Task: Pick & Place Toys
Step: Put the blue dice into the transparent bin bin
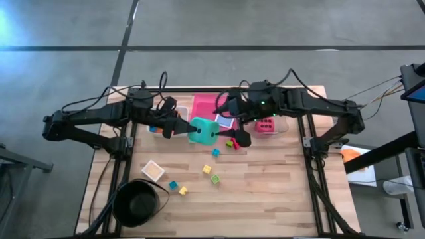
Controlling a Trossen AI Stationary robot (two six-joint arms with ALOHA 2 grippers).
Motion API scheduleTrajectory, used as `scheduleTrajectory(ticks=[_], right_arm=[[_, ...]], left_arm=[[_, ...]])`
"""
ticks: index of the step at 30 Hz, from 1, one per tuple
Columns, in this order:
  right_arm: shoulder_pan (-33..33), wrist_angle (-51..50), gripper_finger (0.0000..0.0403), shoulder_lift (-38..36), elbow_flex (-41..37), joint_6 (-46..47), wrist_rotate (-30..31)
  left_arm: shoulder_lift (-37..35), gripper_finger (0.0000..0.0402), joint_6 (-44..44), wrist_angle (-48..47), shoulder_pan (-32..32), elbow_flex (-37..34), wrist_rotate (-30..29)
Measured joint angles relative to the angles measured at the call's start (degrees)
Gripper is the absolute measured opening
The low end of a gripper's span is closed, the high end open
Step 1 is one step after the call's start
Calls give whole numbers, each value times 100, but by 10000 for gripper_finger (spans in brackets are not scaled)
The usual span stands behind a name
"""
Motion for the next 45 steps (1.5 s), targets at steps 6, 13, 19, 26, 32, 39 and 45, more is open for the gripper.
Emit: scheduleTrajectory(ticks=[6,13,19,26,32,39,45], right_arm=[[0,-489,369,485,705,-229,-142],[-11,-950,369,908,1352,-496,-146],[-9,-1061,368,1112,1577,-584,-336],[-7,-1052,308,1148,1594,-591,-373],[-7,-1064,176,1148,1591,-492,-288],[-4,-1067,124,1155,1587,-473,-270],[19,-1085,121,1158,1583,-468,-293]], left_arm=[[0,121,194,19,0,0,133],[0,121,289,117,0,0,287],[0,111,415,191,-2,9,342],[19,97,479,397,-1,9,374],[22,97,477,422,0,9,347],[22,95,477,441,0,11,318],[22,116,327,440,-2,11,241]])
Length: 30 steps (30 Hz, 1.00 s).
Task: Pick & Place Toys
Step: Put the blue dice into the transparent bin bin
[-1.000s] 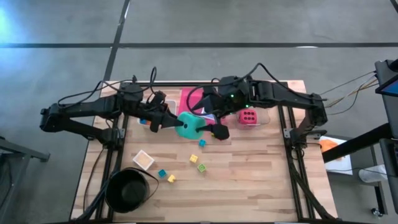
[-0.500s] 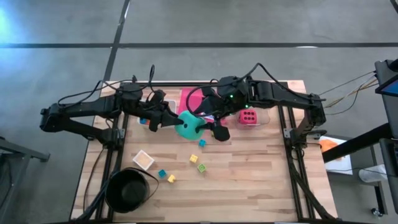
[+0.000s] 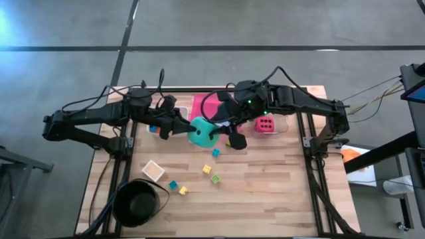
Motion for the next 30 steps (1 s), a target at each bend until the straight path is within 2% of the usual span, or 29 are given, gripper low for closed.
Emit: scheduleTrajectory(ticks=[6,9,11,13,22,30], right_arm=[[27,-109,120,12,-5,21,-28],[25,-113,120,9,-11,51,-33],[25,-121,120,5,-11,63,-28],[25,-130,119,-20,-17,63,-33],[52,-236,116,-199,-28,199,-153],[51,-626,115,-339,-28,373,-125]], left_arm=[[7,284,-135,-39,-4,0,-20],[7,351,-243,-79,-4,0,-20],[7,383,-241,-79,-4,0,-20],[7,390,-245,-87,-4,0,-20],[-1,342,-401,-113,35,22,-42],[-2,340,-495,-383,123,20,-55]])
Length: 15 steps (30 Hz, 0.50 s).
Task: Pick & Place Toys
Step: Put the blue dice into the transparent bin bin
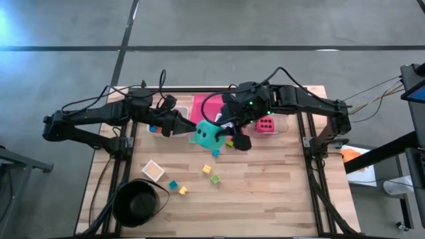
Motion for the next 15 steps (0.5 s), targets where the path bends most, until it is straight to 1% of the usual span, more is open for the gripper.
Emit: scheduleTrajectory(ticks=[2,5,8,12,15], right_arm=[[0,-48,114,-44,-2,137,10],[0,-111,114,-174,-15,264,278],[-65,-146,114,-339,-37,446,351],[-105,-420,113,-590,-136,508,854],[-192,-602,111,-845,-352,643,1192]], left_arm=[[2,340,-2,-194,45,-2,0],[-30,340,-7,-558,107,-5,8],[-140,340,-106,-948,221,-11,26],[-354,340,-139,-1152,324,-11,16],[-483,340,-137,-1165,325,-11,19]])
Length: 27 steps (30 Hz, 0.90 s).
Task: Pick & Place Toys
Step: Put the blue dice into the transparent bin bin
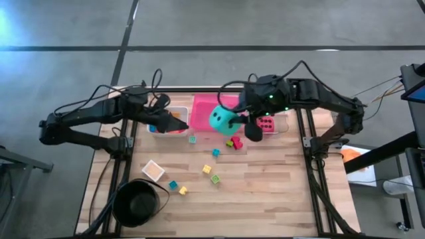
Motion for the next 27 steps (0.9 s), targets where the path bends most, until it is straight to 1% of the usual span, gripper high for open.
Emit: scheduleTrajectory(ticks=[4,9,12,15,19,27], right_arm=[[-224,-14,111,-422,-521,324,353],[-628,63,111,-1040,-1407,834,538],[-899,64,111,-1334,-1859,1332,818],[-1209,68,111,-1507,-2137,1832,1084],[-1568,-162,109,-1581,-2342,2153,1372],[-2267,-919,106,-1246,-2556,2146,1428]], left_arm=[[-88,340,26,-25,5,-2,-11],[-85,340,42,-182,4,-7,-53],[-78,340,44,-287,4,-36,-95],[-76,340,43,-321,4,-44,-157],[-76,340,43,-319,4,-44,-200],[-76,340,43,-470,4,-44,-252]])
